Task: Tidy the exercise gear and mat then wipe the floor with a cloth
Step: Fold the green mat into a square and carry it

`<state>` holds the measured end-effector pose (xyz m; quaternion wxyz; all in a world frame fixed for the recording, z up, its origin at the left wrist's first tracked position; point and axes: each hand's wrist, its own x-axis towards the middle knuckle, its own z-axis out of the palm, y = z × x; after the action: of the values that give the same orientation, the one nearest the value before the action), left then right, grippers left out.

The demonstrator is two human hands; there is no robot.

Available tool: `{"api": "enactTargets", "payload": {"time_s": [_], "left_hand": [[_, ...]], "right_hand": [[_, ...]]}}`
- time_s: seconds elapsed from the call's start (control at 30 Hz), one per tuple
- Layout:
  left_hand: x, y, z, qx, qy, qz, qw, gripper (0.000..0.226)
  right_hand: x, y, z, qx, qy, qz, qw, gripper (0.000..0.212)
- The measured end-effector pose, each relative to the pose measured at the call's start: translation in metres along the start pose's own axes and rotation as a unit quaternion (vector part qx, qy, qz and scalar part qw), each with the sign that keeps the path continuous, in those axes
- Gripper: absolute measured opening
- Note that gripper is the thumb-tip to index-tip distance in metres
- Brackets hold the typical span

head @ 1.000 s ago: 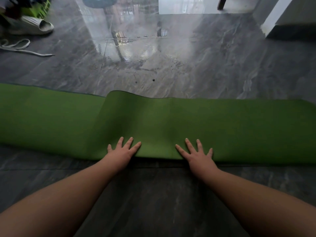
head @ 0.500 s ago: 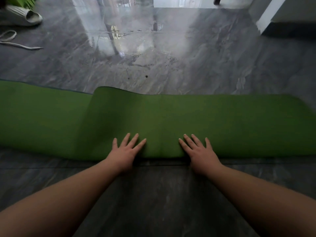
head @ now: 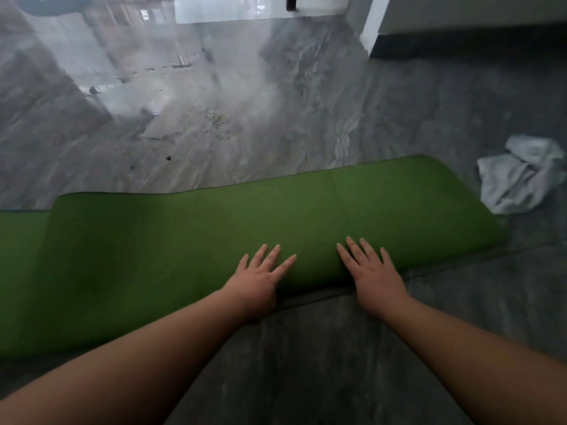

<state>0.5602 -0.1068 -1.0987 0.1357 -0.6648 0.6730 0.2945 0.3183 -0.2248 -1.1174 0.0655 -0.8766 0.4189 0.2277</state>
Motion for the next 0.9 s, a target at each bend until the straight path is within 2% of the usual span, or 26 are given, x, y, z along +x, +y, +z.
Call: {"api": "enactTargets", "payload": {"time_s": [0.17,0.37,0.53,0.7,0.9], "left_hand": [[0.027,0.034,0.009,-0.009,0.028,0.017,0.999,0.09],[0.038,0.048,0.017,-0.04,0.05,-0.028,0.998,0.091],[0.028,0.031,0.02,-0.045,0.061,-0.057,0.996,0.092],[0.021,0.03,0.026,-0.064,0.078,-0.057,0.993,0.097],[0.015,0.047,0.014,-0.163,0.135,-0.057,0.976,0.091]], "right_hand": [[0.008,0.057,0.015,0.03,0.032,0.108,0.993,0.097],[0.016,0.064,0.03,0.012,0.036,0.098,0.994,0.097],[0.011,0.064,0.035,0.05,0.024,0.101,0.993,0.089],[0.002,0.062,0.018,0.119,0.122,0.08,0.982,0.082],[-0.009,0.039,-0.01,0.294,0.222,0.058,0.928,0.074]]}}
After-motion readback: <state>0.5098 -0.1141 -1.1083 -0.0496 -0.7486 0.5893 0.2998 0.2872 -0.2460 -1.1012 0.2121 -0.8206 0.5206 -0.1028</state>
